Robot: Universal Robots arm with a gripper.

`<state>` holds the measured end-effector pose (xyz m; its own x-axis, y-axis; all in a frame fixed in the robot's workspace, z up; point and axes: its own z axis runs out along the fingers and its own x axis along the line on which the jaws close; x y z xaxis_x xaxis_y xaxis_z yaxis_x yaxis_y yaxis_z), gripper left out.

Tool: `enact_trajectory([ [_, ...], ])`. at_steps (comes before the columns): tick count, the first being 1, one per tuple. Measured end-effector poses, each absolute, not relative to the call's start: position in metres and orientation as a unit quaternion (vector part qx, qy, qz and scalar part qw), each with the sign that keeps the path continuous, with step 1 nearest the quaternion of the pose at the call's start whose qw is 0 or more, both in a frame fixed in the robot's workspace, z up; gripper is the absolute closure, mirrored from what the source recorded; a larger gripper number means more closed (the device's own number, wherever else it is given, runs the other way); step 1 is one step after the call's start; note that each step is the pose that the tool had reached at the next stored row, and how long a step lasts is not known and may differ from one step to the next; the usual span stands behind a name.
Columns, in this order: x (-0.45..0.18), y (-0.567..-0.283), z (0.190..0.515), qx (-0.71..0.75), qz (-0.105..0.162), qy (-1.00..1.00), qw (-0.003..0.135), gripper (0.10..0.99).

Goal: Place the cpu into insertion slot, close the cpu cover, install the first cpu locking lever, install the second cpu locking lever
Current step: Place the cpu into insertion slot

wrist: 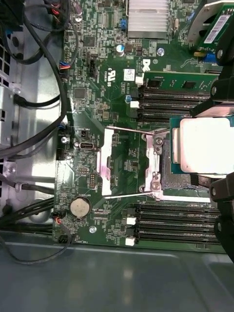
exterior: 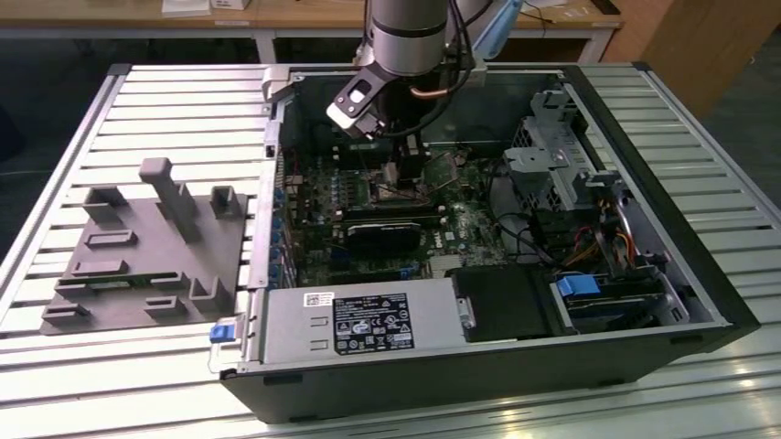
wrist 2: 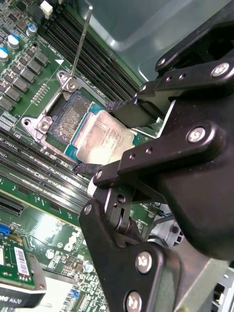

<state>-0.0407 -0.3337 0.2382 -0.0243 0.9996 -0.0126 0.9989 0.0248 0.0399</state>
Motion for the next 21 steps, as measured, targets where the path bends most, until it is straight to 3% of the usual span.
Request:
enact_trajectory([
  [21, -0.044, -0.325, 0.222, 0.701, 0.009, 0.713, 0.019, 0.545],
])
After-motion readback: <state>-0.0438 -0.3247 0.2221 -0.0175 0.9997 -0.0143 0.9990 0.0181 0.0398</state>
